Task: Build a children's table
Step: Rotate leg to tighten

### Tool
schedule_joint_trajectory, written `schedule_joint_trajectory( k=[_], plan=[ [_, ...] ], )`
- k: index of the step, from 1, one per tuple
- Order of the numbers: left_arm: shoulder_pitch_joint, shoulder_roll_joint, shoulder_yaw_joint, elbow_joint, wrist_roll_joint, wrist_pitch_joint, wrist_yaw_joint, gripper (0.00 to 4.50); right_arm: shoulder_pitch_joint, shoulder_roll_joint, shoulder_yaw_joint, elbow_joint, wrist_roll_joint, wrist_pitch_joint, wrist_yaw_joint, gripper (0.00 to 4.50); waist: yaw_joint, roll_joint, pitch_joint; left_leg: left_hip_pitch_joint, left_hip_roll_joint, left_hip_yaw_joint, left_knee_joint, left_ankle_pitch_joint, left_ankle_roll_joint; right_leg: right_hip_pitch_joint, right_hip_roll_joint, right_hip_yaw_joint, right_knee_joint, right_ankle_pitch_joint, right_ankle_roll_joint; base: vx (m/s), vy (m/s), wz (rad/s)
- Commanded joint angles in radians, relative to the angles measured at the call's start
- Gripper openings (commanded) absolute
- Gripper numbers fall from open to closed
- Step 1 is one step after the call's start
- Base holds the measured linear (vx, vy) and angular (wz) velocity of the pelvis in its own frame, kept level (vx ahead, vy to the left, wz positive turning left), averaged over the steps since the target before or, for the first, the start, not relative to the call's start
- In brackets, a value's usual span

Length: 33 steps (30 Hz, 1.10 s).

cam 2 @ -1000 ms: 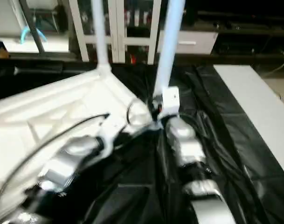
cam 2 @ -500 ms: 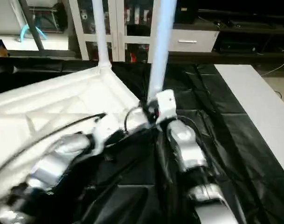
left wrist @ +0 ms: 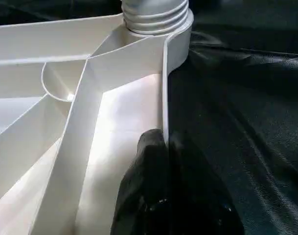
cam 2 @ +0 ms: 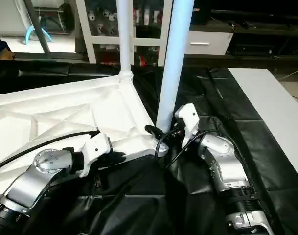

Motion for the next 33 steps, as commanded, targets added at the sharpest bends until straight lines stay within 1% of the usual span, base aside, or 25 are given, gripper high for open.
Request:
schedule_joint_trajectory(
  k=[1,6,19,25,26,27,28,29,30,31,32,33],
  plan=[
    [0.015,-0.018,-0.024,-0.021,-0.052,-0.022,-0.034,0.0,-0.003,-0.012,-0.022,-0.001,0.01,0.007,0.006,3.41,-0.004,-0.015,-0.057,0.028,0.001,0.005,-0.039,-0.01,0.073,0.042,-0.042,0.022,-0.062,0.36,-0.203,0.0,0.0,0.0],
    [0.015,-0.018,-0.024,-0.021,-0.052,-0.022,-0.034,0.0,-0.003,-0.012,-0.022,-0.001,0.01,0.007,0.006,3.41,-0.003,-0.016,-0.059,0.027,-0.001,0.005,-0.036,0.014,0.081,0.043,-0.04,0.022,-0.059,0.398,-0.202,0.0,0.0,0.0],
    [0.015,-0.018,-0.024,-0.021,-0.052,-0.022,-0.034,0.0,-0.003,-0.012,-0.022,-0.001,0.01,0.007,0.006,3.41,-0.002,-0.016,-0.059,0.027,-0.001,0.005,-0.036,0.013,0.082,0.044,-0.04,0.021,-0.058,0.39,-0.204,0.0,0.0,0.0],
    [0.015,-0.018,-0.024,-0.021,-0.052,-0.022,-0.034,0.0,-0.003,-0.012,-0.022,-0.001,0.01,0.007,0.006,3.41,-0.002,-0.016,-0.061,0.026,-0.002,0.005,-0.034,0.022,0.085,0.045,-0.039,0.021,-0.056,0.405,-0.206,0.0,0.0,0.0],
    [0.015,-0.018,-0.024,-0.021,-0.052,-0.022,-0.034,0.0,-0.003,-0.012,-0.022,-0.001,0.01,0.007,0.006,3.26,-0.002,-0.016,-0.06,0.026,-0.002,0.005,-0.034,0.021,0.085,0.044,-0.04,0.021,-0.057,0.402,-0.205,0.0,0.0,0.0],
    [-0.036,-0.086,-0.019,0.023,-0.02,0.032,0.049,0.0,-0.06,0.068,-0.042,0.085,-0.006,0.033,-0.151,3.08,-0.002,-0.016,-0.06,0.026,-0.001,0.005,-0.035,0.018,0.087,0.045,-0.04,0.02,-0.057,0.399,-0.206,0.0,0.0,0.0],
    [-0.121,-0.199,-0.016,0.098,0.036,0.117,0.198,0.0,-0.159,0.208,-0.059,0.235,-0.066,0.04,-0.437,3.08,-0.003,-0.023,-0.064,0.028,0.0,0.006,-0.034,0.027,0.087,0.047,-0.04,0.021,-0.056,0.402,-0.208,0.0,0.0,0.0],
    [-0.172,-0.266,-0.013,0.144,0.069,0.169,0.291,0.0,-0.223,0.297,-0.066,0.328,-0.108,0.038,-0.615,3.05,-0.029,-0.021,-0.055,0.029,-0.005,0.01,-0.041,0.045,0.058,0.025,-0.042,0.022,-0.059,0.357,-0.245,0.0,0.0,0.0],
    [-0.177,-0.271,-0.012,0.148,0.073,0.175,0.3,0.0,-0.23,0.307,-0.067,0.338,-0.113,0.038,-0.633,2.97,-0.02,-0.025,-0.068,0.027,-0.006,0.002,-0.038,0.06,0.028,0.041,-0.053,0.024,-0.052,0.312,-0.243,-0.071,-0.007,-0.03],
    [-0.175,-0.267,-0.01,0.147,0.072,0.174,0.299,0.0,-0.23,0.306,-0.066,0.336,-0.112,0.038,-0.629,2.86,-0.01,-0.019,-0.072,0.026,-0.004,0.004,-0.03,0.084,0.05,0.041,-0.045,0.024,-0.047,0.385,-0.231,0.0,0.0,0.0],
    [-0.166,-0.256,-0.006,0.142,0.071,0.172,0.294,0.0,-0.226,0.301,-0.064,0.33,-0.113,0.04,-0.622,2.77,-0.01,-0.018,-0.068,0.021,-0.005,0.005,-0.028,0.092,0.061,0.04,-0.043,0.025,-0.044,0.427,-0.221,0.0,0.0,0.0],
    [-0.149,-0.235,0.003,0.132,0.072,0.175,0.293,0.0,-0.213,0.29,-0.063,0.32,-0.116,0.042,-0.612,2.67,-0.011,-0.02,-0.07,0.018,-0.006,0.003,-0.027,0.093,0.071,0.045,-0.042,0.022,-0.04,0.484,-0.201,0.0,0.0,0.0]
  ],
)
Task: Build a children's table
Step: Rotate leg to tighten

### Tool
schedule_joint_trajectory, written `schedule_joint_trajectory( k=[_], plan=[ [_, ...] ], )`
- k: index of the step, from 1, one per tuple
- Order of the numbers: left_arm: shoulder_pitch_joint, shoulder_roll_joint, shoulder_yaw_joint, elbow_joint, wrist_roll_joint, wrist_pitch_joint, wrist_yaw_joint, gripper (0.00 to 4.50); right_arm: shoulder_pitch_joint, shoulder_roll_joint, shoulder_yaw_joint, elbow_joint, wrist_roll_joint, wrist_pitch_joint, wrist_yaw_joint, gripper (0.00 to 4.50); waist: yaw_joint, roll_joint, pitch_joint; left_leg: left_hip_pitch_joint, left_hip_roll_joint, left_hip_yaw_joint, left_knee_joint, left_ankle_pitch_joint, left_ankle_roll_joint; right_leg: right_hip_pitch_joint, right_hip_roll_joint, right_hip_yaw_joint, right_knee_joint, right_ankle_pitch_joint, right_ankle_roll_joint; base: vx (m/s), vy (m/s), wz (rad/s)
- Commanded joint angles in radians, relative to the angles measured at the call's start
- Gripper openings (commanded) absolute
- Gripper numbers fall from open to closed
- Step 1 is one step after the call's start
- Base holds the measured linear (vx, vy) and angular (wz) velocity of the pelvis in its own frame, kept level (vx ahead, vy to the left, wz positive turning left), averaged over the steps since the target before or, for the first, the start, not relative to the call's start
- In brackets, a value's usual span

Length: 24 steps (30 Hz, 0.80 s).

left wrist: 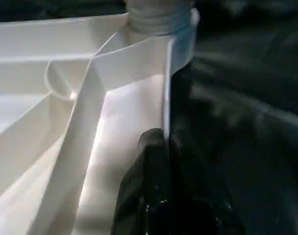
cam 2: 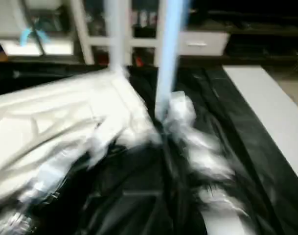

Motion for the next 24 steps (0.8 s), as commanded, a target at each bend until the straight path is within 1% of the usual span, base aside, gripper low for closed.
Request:
schedule_joint_trajectory(
  k=[1,2,4,6,7,8,9,10,11,12,13,14,15,16,17,18,19,20,21,22,23,24],
  plan=[
    [0.01,0.007,0.004,-0.017,-0.023,-0.009,0.011,0.0,0.021,0.012,0.041,0.005,-0.007,0.02,0.011,2.67,0.002,-0.011,-0.072,0.025,-0.004,0.002,-0.032,0.093,0.074,0.059,-0.038,0.019,-0.051,0.514,-0.188,0.0,0.0,0.0],
    [0.018,0.018,0.014,-0.02,-0.02,-0.003,0.019,0.0,0.03,0.005,0.041,0.001,-0.01,0.024,0.01,2.58,0.002,-0.015,-0.073,0.026,-0.007,0.003,-0.03,0.099,0.079,0.061,-0.036,0.019,-0.05,0.559,-0.174,0.0,0.0,0.0],
    [0.019,0.02,0.023,-0.018,-0.017,0.001,0.031,0.0,0.035,0.005,0.037,0.001,-0.011,0.029,0.0,2.34,0.002,-0.017,-0.071,0.027,-0.006,0.004,-0.033,0.075,0.076,0.059,-0.037,0.019,-0.053,0.555,-0.164,0.0,0.0,0.0],
    [0.013,0.009,0.035,-0.009,-0.005,0.008,0.043,0.0,0.027,0.02,0.029,0.025,-0.025,0.015,-0.018,2.27,0.0,-0.016,-0.067,0.03,-0.002,0.005,-0.036,0.04,0.063,0.055,-0.039,0.019,-0.059,0.483,-0.168,0.0,0.0,0.0],
    [0.005,-0.003,0.039,-0.004,0.003,0.015,0.049,0.0,0.015,0.04,0.022,0.048,-0.03,-0.011,-0.021,2.27,0.0,-0.016,-0.066,0.03,-0.001,0.005,-0.037,0.032,0.059,0.055,-0.04,0.019,-0.06,0.465,-0.17,0.0,0.0,0.0],
    [0.001,-0.011,0.04,-0.002,0.007,0.02,0.051,0.0,0.008,0.059,0.016,0.057,-0.021,-0.03,-0.004,2.27,-0.003,-0.015,-0.065,0.031,0.001,0.005,-0.04,0.013,0.055,0.053,-0.043,0.019,-0.063,0.424,-0.178,0.0,0.0,0.0],
    [0.001,-0.011,0.035,-0.006,0.005,0.022,0.052,0.0,0.01,0.072,0.016,0.046,0.002,-0.038,0.036,2.27,-0.004,-0.015,-0.064,0.031,0.001,0.005,-0.04,0.002,0.055,0.053,-0.043,0.02,-0.064,0.402,-0.185,0.0,0.0,0.0],
    [0.001,-0.011,0.035,-0.006,0.005,0.022,0.052,0.0,0.01,0.072,0.016,0.046,0.002,-0.038,0.036,2.27,-0.004,-0.015,-0.064,0.031,0.002,0.004,-0.04,0.004,0.056,0.053,-0.043,0.02,-0.064,0.4,-0.186,0.0,0.0,0.0],
    [0.002,-0.007,0.03,-0.01,0.001,0.023,0.052,0.0,0.014,0.078,0.018,0.033,0.021,-0.04,0.065,2.27,-0.005,-0.016,-0.065,0.03,0.001,0.004,-0.039,0.016,0.059,0.054,-0.042,0.02,-0.062,0.416,-0.188,0.0,0.0,0.0],
    [0.026,0.037,0.014,-0.035,-0.02,-0.039,-0.004,0.0,0.065,0.056,0.05,-0.093,0.082,-0.032,0.214,2.27,-0.004,-0.014,-0.066,0.03,0.0,0.004,-0.037,0.026,0.064,0.055,-0.041,0.021,-0.061,0.438,-0.188,0.0,0.0,0.0],
    [0.026,0.037,0.014,-0.035,-0.02,-0.039,-0.004,0.0,0.065,0.056,0.05,-0.093,0.082,-0.032,0.214,2.27,0.002,-0.015,-0.066,0.029,0.002,0.003,-0.036,0.027,0.073,0.058,-0.042,0.021,-0.061,0.46,-0.179,0.0,0.0,0.0],
    [0.033,0.049,0.011,-0.042,-0.025,-0.057,-0.022,0.0,0.08,0.047,0.058,-0.129,0.098,-0.026,0.252,2.27,0.002,-0.014,-0.067,0.028,0.002,0.002,-0.035,0.041,0.073,0.058,-0.041,0.02,-0.057,0.483,-0.177,0.0,0.0,0.0],
    [0.05,0.077,0.004,-0.059,-0.036,-0.092,-0.062,0.0,0.111,0.024,0.076,-0.199,0.123,-0.009,0.319,2.51,0.001,-0.016,-0.067,0.029,0.0,0.003,-0.035,0.052,0.076,0.059,-0.037,0.02,-0.057,0.504,-0.174,0.0,0.0,0.0],
    [0.053,0.081,0.004,-0.062,-0.038,-0.097,-0.068,0.0,0.116,0.018,0.079,-0.208,0.125,-0.007,0.329,2.67,0.006,-0.015,-0.069,0.029,0.0,0.003,-0.033,0.064,0.083,0.059,-0.036,0.018,-0.055,0.549,-0.172,0.0,0.0,0.0],
    [0.075,0.108,0.003,-0.084,-0.053,-0.126,-0.11,0.0,0.149,-0.026,0.098,-0.268,0.134,0.0,0.391,2.77,0.006,-0.015,-0.069,0.029,0.0,0.003,-0.033,0.064,0.083,0.059,-0.036,0.018,-0.055,0.549,-0.172,0.0,0.0,0.0],
    [0.132,0.168,0.011,-0.141,-0.086,-0.142,-0.199,0.0,0.212,-0.136,0.104,-0.369,0.163,0.036,0.513,2.77,0.011,-0.016,-0.066,0.031,0.001,0.0,-0.036,0.044,0.086,0.062,-0.035,0.017,-0.057,0.545,-0.159,0.0,0.0,0.0],
    [0.132,0.168,0.011,-0.141,-0.086,-0.142,-0.199,0.0,0.212,-0.136,0.104,-0.369,0.163,0.036,0.513,2.81,0.011,-0.016,-0.066,0.029,0.0,0.0,-0.035,0.042,0.086,0.065,-0.034,0.017,-0.057,0.546,-0.155,0.0,0.0,0.0],
    [0.152,0.189,0.018,-0.16,-0.096,-0.151,-0.227,0.0,0.231,-0.18,0.096,-0.4,0.175,0.045,0.558,2.81,0.009,-0.016,-0.063,0.031,0.003,0.001,-0.037,0.019,0.083,0.058,-0.034,0.016,-0.06,0.521,-0.152,0.0,0.0,0.0],
    [0.152,0.189,0.018,-0.16,-0.096,-0.151,-0.227,0.0,0.231,-0.18,0.096,-0.4,0.175,0.045,0.558,2.98,0.007,-0.011,-0.062,0.032,0.003,0.001,-0.04,0.008,0.081,0.057,-0.036,0.016,-0.062,0.5,-0.157,0.0,0.0,0.0],
    [0.172,0.207,0.031,-0.177,-0.11,-0.156,-0.252,0.0,0.248,-0.229,0.079,-0.428,0.198,0.065,0.618,3.11,0.005,-0.012,-0.061,0.034,0.005,0.002,-0.041,-0.008,0.074,0.054,-0.037,0.017,-0.066,0.446,-0.176,0.0,0.0,0.0],
    [0.178,0.212,0.037,-0.183,-0.118,-0.156,-0.259,0.0,0.254,-0.255,0.072,-0.436,0.208,0.069,0.65,3.18,0.007,-0.012,-0.062,0.034,0.006,0.002,-0.04,-0.009,0.073,0.056,-0.038,0.018,-0.066,0.438,-0.182,0.0,0.0,0.0],
    [0.182,0.216,0.039,-0.189,-0.132,-0.157,-0.267,0.0,0.26,-0.281,0.062,-0.439,0.21,0.073,0.68,3.21,0.006,-0.01,-0.059,0.034,0.006,0.004,-0.042,-0.022,0.073,0.053,-0.038,0.019,-0.069,0.413,-0.19,0.0,0.0,0.0]
  ],
)
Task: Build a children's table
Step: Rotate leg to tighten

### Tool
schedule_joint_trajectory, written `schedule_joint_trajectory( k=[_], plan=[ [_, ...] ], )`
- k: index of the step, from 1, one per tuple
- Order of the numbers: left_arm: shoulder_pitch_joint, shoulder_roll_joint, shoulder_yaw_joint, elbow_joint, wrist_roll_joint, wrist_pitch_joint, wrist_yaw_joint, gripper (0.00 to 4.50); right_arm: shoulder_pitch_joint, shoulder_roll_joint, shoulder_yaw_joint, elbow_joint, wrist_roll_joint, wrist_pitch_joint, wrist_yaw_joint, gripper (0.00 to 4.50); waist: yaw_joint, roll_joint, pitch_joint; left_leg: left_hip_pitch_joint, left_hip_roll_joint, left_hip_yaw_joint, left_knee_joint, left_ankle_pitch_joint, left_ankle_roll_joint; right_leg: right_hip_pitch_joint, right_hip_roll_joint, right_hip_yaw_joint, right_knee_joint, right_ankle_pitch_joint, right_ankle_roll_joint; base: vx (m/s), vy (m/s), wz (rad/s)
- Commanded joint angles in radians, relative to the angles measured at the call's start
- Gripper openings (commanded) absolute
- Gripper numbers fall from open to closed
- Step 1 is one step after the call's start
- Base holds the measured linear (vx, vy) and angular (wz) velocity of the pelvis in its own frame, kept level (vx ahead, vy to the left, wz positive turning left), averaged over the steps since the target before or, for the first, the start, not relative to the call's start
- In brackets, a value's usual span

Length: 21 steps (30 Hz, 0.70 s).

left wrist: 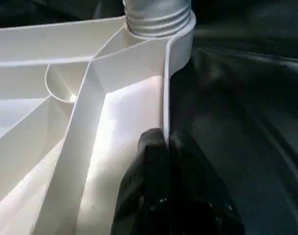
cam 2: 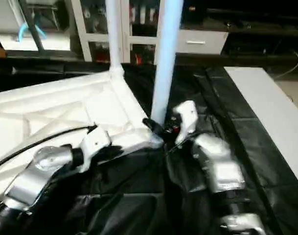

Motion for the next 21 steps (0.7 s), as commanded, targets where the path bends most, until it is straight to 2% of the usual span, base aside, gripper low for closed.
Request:
schedule_joint_trajectory(
  k=[1,3,4,5,8,9,12,21],
  plan=[
    [0.019,-0.008,0.001,-0.019,-0.056,-0.021,-0.024,0.0,0.009,-0.032,-0.011,-0.033,0.022,0.015,0.065,3.3,0.002,-0.007,-0.062,0.033,0.002,0.004,-0.041,-0.024,0.065,0.049,-0.039,0.019,-0.061,0.396,-0.201,0.0,0.0,0.0],
    [0.02,-0.004,0.002,-0.023,-0.068,-0.024,-0.031,0.0,0.013,-0.054,-0.018,-0.03,0.013,0.013,0.084,3.6,0.002,-0.008,-0.061,0.033,0.001,0.006,-0.041,-0.029,0.065,0.048,-0.041,0.02,-0.064,0.359,-0.216,0.0,0.0,0.0],
    [0.02,-0.004,0.001,-0.024,-0.072,-0.026,-0.033,0.0,0.012,-0.061,-0.02,-0.024,0.005,0.009,0.087,3.6,0.003,-0.002,-0.061,0.033,0.001,0.004,-0.041,-0.027,0.064,0.048,-0.042,0.02,-0.063,0.356,-0.218,0.0,0.0,0.0],
    [0.018,-0.004,-0.001,-0.026,-0.076,-0.026,-0.037,0.0,0.01,-0.069,-0.018,-0.015,-0.005,0.007,0.093,3.6,0.002,-0.004,-0.064,0.034,0.001,0.005,-0.039,-0.011,0.065,0.05,-0.041,0.021,-0.062,0.373,-0.223,0.0,0.0,0.0],
    [0.016,-0.004,-0.004,-0.029,-0.082,-0.029,-0.044,0.0,0.01,-0.088,-0.007,-0.006,-0.02,-0.004,0.103,3.6,0.003,-0.004,-0.067,0.031,-0.003,0.005,-0.034,0.028,0.079,0.052,-0.037,0.019,-0.056,0.437,-0.226,0.0,0.0,0.0],
    [0.014,-0.008,-0.003,-0.033,-0.082,-0.031,-0.054,0.0,0.013,-0.102,0.001,0.002,-0.006,0.01,0.126,3.34,0.003,-0.004,-0.067,0.031,-0.003,0.005,-0.034,0.027,0.082,0.052,-0.037,0.019,-0.056,0.444,-0.227,0.0,0.0,0.0],
    [0.014,-0.01,-0.002,-0.036,-0.083,-0.031,-0.061,0.0,0.014,-0.103,0.004,0.012,0.01,0.029,0.145,3.08,0.004,-0.005,-0.066,0.031,-0.002,0.005,-0.034,0.02,0.087,0.052,-0.038,0.019,-0.056,0.437,-0.231,0.0,0.0,0.0],
    [0.019,-0.005,-0.005,-0.045,-0.094,-0.026,-0.071,0.0,-0.001,-0.088,0.014,0.062,0.007,0.022,0.184,2.34,0.005,-0.003,-0.065,0.032,0.0,0.004,-0.034,0.017,0.094,0.05,-0.04,0.018,-0.057,0.414,-0.244,0.0,0.0,0.0]
  ],
)
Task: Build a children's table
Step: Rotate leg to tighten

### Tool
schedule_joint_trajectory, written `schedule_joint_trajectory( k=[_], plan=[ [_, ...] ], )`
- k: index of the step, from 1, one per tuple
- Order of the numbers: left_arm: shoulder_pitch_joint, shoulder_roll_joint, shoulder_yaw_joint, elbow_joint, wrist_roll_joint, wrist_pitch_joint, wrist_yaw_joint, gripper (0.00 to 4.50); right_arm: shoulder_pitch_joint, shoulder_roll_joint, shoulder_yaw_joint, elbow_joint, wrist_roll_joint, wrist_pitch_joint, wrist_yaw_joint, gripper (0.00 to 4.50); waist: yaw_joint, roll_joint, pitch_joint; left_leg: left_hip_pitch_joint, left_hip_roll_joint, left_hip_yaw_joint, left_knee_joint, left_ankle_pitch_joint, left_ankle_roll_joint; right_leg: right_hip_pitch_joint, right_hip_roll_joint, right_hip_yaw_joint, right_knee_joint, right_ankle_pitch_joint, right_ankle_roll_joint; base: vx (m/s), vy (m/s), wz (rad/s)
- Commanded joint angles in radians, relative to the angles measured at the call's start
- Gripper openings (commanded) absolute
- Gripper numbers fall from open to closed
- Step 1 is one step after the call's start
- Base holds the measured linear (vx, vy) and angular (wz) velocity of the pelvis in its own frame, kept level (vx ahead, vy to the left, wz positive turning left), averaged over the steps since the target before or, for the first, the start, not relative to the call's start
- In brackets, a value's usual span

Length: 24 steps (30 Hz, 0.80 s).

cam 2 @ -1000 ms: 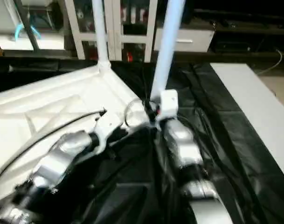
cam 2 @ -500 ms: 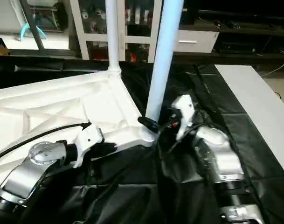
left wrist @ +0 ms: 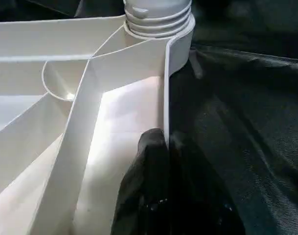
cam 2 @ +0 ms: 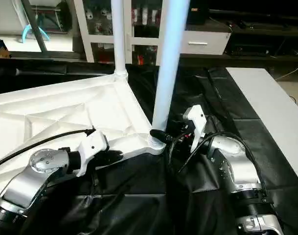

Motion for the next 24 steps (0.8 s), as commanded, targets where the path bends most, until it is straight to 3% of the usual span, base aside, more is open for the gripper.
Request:
schedule_joint_trajectory(
  k=[1,3,10,11,13,14,17,20,21,24],
  plan=[
    [0.007,-0.018,-0.011,-0.042,-0.06,-0.023,-0.025,0.0,-0.015,0.005,0.011,0.026,0.004,-0.001,0.029,2.3,0.001,-0.009,-0.063,0.029,-0.001,0.004,-0.035,0.015,0.092,0.046,-0.04,0.018,-0.056,0.41,-0.244,0.0,0.0,0.0],
    [0.006,-0.017,-0.013,-0.041,-0.059,-0.021,-0.029,0.0,-0.026,0.01,0.014,0.04,-0.002,-0.007,0.029,1.99,0.0,-0.01,-0.063,0.029,0.0,0.004,-0.036,0.01,0.089,0.047,-0.04,0.019,-0.057,0.402,-0.245,0.0,0.0,0.0],
    [0.006,-0.018,-0.018,-0.041,-0.051,-0.016,-0.026,0.0,-0.035,0.016,0.018,0.053,-0.021,-0.016,0.009,1.9,-0.001,-0.012,-0.064,0.029,-0.001,0.004,-0.035,0.018,0.093,0.049,-0.04,0.018,-0.055,0.417,-0.244,0.0,0.0,0.0],
    [-0.002,-0.025,-0.03,-0.034,-0.026,-0.001,-0.004,0.0,-0.037,0.025,0.018,0.065,-0.052,-0.02,-0.053,1.9,-0.002,-0.017,-0.064,0.028,-0.001,0.005,-0.034,0.023,0.092,0.049,-0.039,0.018,-0.055,0.415,-0.243,0.0,0.0,0.0],
    [-0.044,-0.089,-0.046,0.006,0.039,0.059,0.107,0.0,-0.037,0.081,0.004,0.089,-0.111,-0.01,-0.241,1.88,-0.004,-0.012,-0.061,0.031,0.001,0.005,-0.037,0.02,0.088,0.044,-0.041,0.018,-0.058,0.388,-0.243,0.0,0.0,0.0],
    [-0.044,-0.089,-0.046,0.006,0.039,0.059,0.107,0.0,-0.037,0.081,0.004,0.089,-0.111,-0.01,-0.241,1.88,-0.006,-0.013,-0.062,0.033,0.001,0.005,-0.039,0.027,0.075,0.045,-0.041,0.019,-0.059,0.376,-0.242,0.0,0.0,0.0],
    [-0.149,-0.273,-0.002,0.117,0.102,0.183,0.382,0.0,-0.049,0.216,-0.018,0.143,-0.217,0.005,-0.601,1.86,-0.008,-0.01,-0.061,0.036,0.003,0.005,-0.041,0.026,0.046,0.041,-0.044,0.022,-0.061,0.347,-0.245,0.0,0.0,0.0],
    [-0.192,-0.344,0.028,0.155,0.093,0.209,0.461,0.0,-0.077,0.299,-0.051,0.189,-0.218,-0.001,-0.751,1.86,-0.007,-0.012,-0.063,0.036,-0.002,0.004,-0.041,0.015,0.037,0.044,-0.048,0.024,-0.064,0.336,-0.24,0.0,0.0,0.0],
    [-0.212,-0.367,0.035,0.171,0.09,0.209,0.485,0.0,-0.096,0.335,-0.061,0.217,-0.217,-0.013,-0.803,1.86,-0.005,0.001,-0.065,0.034,-0.002,0.001,-0.04,0.014,0.035,0.045,-0.049,0.023,-0.062,0.343,-0.231,0.0,0.0,0.0],
    [-0.235,-0.374,0.026,0.19,0.095,0.18,0.478,0.0,-0.139,0.387,-0.058,0.275,-0.212,-0.068,-0.829,1.86,-0.009,-0.005,-0.068,0.033,-0.004,-0.001,-0.039,0.01,0.037,0.049,-0.046,0.021,-0.06,0.391,-0.21,0.0,0.0,0.0]
  ],
)
